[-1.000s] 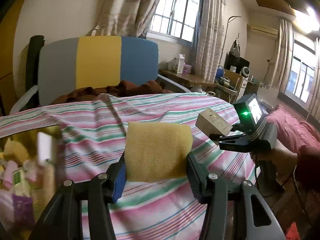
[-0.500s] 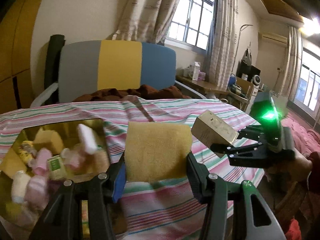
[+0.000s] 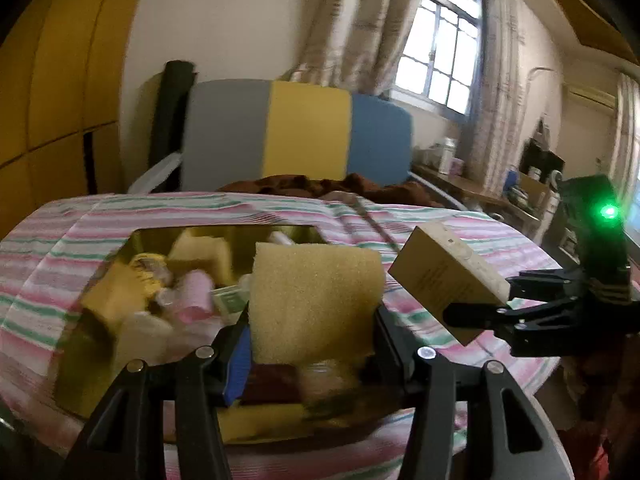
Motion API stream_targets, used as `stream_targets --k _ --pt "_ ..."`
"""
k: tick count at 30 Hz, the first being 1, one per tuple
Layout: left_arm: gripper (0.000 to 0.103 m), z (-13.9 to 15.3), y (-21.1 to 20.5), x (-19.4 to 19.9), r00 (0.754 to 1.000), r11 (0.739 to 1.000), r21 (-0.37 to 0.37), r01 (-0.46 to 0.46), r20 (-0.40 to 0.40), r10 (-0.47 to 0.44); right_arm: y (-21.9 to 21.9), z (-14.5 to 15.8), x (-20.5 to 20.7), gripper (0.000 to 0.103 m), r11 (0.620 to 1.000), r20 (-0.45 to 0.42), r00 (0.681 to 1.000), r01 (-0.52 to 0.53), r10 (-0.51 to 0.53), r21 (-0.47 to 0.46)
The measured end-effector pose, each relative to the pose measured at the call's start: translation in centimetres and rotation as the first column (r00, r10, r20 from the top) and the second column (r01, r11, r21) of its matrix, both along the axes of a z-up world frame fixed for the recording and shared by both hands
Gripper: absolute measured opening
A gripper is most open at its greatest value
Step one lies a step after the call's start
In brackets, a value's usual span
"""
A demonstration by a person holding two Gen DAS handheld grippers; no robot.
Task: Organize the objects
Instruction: 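Carry the cream box and yellow sponge into the gold tray and open both tools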
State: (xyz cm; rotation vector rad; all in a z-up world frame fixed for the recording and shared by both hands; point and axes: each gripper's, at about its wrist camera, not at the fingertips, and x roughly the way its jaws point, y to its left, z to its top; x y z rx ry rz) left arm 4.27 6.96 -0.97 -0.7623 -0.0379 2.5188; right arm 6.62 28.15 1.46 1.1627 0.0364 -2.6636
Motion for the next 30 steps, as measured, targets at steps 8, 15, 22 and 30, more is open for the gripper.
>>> stream_targets --k 8,15,22,30 --pt "0.055 -1.7 -2.3 -2.9 0.994 1.0 -0.013 0.009 0.114 -0.007 -6.3 0.8 -5.6 0.052 0.995 0.037 0.996 -0.074 0.077 -0.073" --pt "0.055 -3.2 -1.8 -3.5 0.99 0.998 -0.039 0.059 0.128 -0.053 -9.3 0.1 -11.6 0.052 0.996 0.091 0.993 -0.069 0.074 -0.059" --pt "0.056 -4.3 -1.5 -5.4 0.986 0.997 -0.06 0.054 0.16 -0.044 -10.9 -0.7 -16.1 0.052 0.996 0.135 0.99 -0.027 0.039 -0.083" --pt "0.062 -4.4 -1.2 -5.0 0.982 0.995 -0.075 0.062 0.184 -0.047 -11.6 -1.5 -18.1 0.055 0.993 0.176 0.984 0.03 -0.01 -0.112"
